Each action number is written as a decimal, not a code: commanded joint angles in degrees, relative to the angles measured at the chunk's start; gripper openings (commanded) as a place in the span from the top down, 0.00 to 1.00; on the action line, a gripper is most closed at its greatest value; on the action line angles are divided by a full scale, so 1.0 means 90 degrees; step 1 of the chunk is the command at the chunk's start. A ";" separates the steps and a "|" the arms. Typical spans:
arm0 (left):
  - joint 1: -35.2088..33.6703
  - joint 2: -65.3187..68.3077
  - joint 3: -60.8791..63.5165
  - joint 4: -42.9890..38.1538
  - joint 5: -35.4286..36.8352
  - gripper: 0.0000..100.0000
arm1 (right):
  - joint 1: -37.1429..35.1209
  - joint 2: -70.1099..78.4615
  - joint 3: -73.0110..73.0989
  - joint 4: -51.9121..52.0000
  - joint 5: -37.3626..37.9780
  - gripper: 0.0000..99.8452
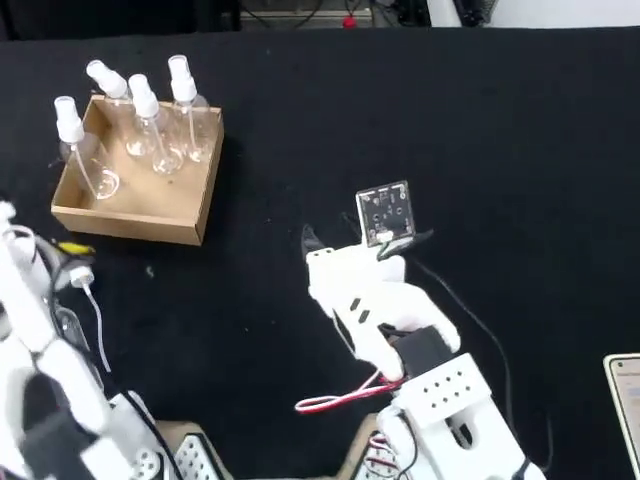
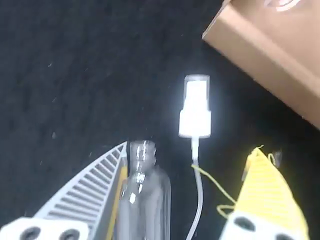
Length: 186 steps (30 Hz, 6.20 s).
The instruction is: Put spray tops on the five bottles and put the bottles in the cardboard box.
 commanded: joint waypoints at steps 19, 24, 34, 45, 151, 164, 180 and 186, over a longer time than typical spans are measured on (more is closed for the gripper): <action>0.1011 0.3087 -0.2261 -0.0039 -0.0195 0.71 | -0.0088 0.0093 -0.0054 -0.0166 -0.0010 0.81; 0.0952 0.3077 -0.2027 -0.0029 -0.0205 0.80 | -0.0088 0.0093 -0.0054 -0.0166 -0.0010 0.81; 0.0874 0.3087 -0.1763 -0.0039 -0.0205 0.76 | -0.0088 0.0093 -0.0054 -0.0166 -0.0010 0.81; 0.1079 0.3018 -0.1402 -0.0039 -0.0166 0.94 | -0.0078 0.0073 -0.0054 -0.0166 -0.0010 0.81; -0.1236 0.1475 -0.1324 0.2217 -0.2745 0.67 | 0.0918 0.0093 -0.0259 0.1280 0.0215 0.81; -0.1236 0.1475 -0.0181 0.0596 -0.3028 0.67 | 0.0918 0.0093 -0.0259 0.1270 0.0215 0.81; -0.1158 0.1514 -0.0757 0.1407 -0.3038 0.81 | 0.0918 0.0093 -0.0259 0.1231 0.0215 0.81; -0.1167 0.1485 -0.0757 0.1348 -0.3038 0.66 | 0.0918 0.0093 -0.0249 0.1241 0.0215 0.81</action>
